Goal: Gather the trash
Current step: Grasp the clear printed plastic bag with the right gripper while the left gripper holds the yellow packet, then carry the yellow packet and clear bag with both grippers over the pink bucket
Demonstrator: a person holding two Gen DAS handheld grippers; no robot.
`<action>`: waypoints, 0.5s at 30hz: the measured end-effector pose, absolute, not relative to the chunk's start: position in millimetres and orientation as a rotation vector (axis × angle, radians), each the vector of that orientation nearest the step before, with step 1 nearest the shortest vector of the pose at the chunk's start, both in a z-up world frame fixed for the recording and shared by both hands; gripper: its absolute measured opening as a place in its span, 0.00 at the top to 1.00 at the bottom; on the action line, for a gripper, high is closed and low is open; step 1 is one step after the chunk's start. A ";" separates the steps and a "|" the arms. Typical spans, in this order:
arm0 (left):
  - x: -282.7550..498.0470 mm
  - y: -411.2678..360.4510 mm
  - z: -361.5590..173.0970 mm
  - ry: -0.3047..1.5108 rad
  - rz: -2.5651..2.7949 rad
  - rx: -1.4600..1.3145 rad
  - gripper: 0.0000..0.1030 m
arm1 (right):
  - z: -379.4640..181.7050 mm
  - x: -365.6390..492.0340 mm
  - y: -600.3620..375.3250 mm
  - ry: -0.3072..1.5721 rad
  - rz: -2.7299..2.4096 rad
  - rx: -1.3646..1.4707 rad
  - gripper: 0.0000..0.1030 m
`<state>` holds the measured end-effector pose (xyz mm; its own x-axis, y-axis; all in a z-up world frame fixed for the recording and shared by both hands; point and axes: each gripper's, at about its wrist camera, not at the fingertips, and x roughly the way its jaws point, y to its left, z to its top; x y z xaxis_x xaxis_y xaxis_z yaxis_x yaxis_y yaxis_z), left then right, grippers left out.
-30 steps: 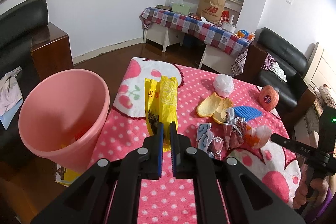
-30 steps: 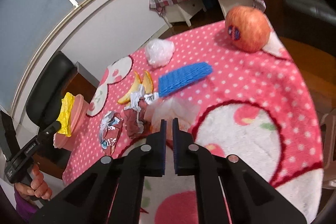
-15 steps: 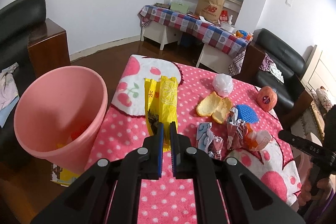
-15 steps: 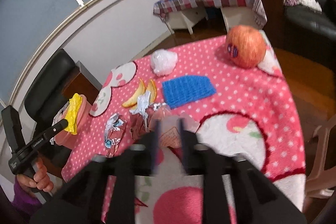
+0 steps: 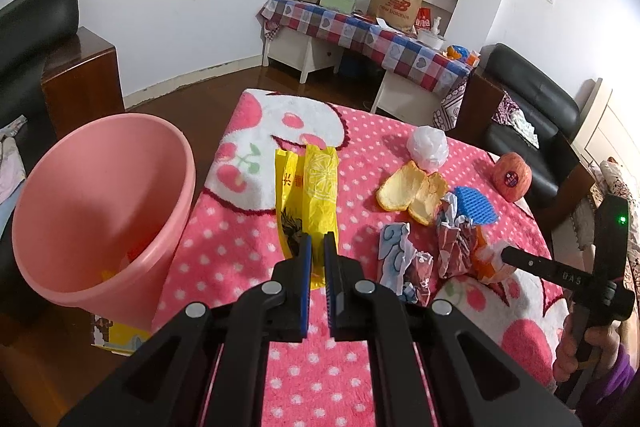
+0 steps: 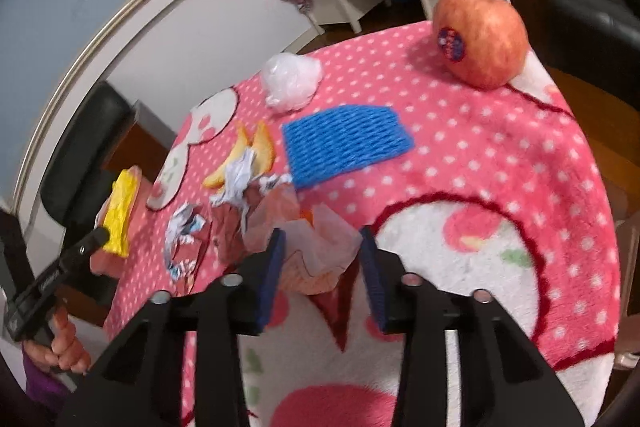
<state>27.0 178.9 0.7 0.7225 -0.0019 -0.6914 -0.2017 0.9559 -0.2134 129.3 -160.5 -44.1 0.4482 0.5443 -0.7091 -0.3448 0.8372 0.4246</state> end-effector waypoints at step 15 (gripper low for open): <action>30.7 189.1 2.8 0.735 0.114 -0.300 0.95 | 11.7 115.4 -172.6 0.789 0.550 0.214 0.79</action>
